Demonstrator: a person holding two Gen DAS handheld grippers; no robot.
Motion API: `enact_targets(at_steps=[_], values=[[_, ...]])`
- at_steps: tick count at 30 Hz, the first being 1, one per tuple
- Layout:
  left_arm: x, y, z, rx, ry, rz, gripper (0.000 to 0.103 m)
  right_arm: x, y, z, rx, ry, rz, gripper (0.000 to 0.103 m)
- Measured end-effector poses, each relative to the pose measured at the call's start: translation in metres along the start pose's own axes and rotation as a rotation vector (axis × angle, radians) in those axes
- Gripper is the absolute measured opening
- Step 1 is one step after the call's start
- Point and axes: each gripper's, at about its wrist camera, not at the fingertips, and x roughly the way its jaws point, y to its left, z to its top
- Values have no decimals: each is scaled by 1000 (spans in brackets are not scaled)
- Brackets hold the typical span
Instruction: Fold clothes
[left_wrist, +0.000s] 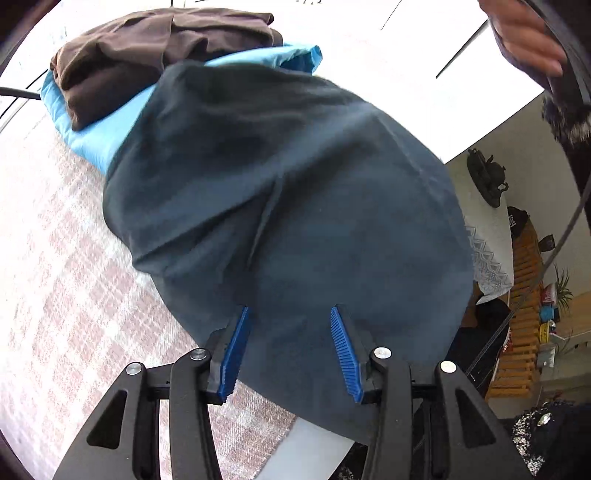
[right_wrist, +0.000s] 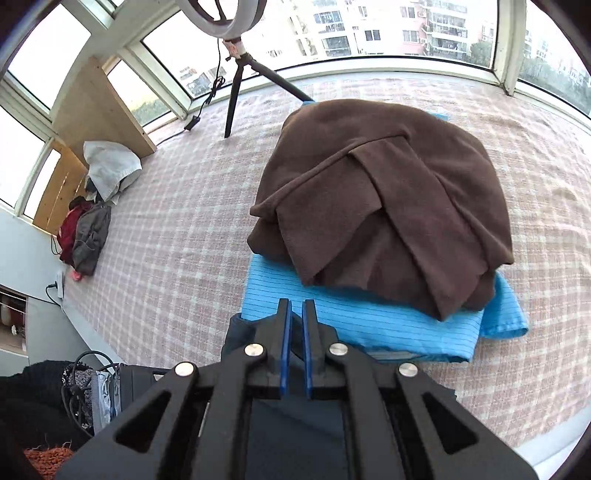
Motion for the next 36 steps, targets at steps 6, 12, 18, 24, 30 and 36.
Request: enact_targets(at_steps=[6, 12, 18, 24, 30, 36], values=[[10, 9, 90, 55, -146, 119, 42, -56, -63, -134, 274, -133, -119, 26], [33, 20, 128, -23, -139, 209, 23, 2, -95, -220, 489, -75, -4, 26], [-17, 16, 93, -20, -166, 226, 47, -30, -95, -225, 443, -171, -61, 34], [-48, 44, -22, -193, -9, 153, 50, -57, -87, -258, 381, -253, -215, 81], [-11, 88, -61, -564, 56, -7, 50, -14, -133, -230, 420, -142, -126, 81], [-6, 77, -53, -530, 21, -32, 54, 29, -144, -197, 328, -6, -76, 81]])
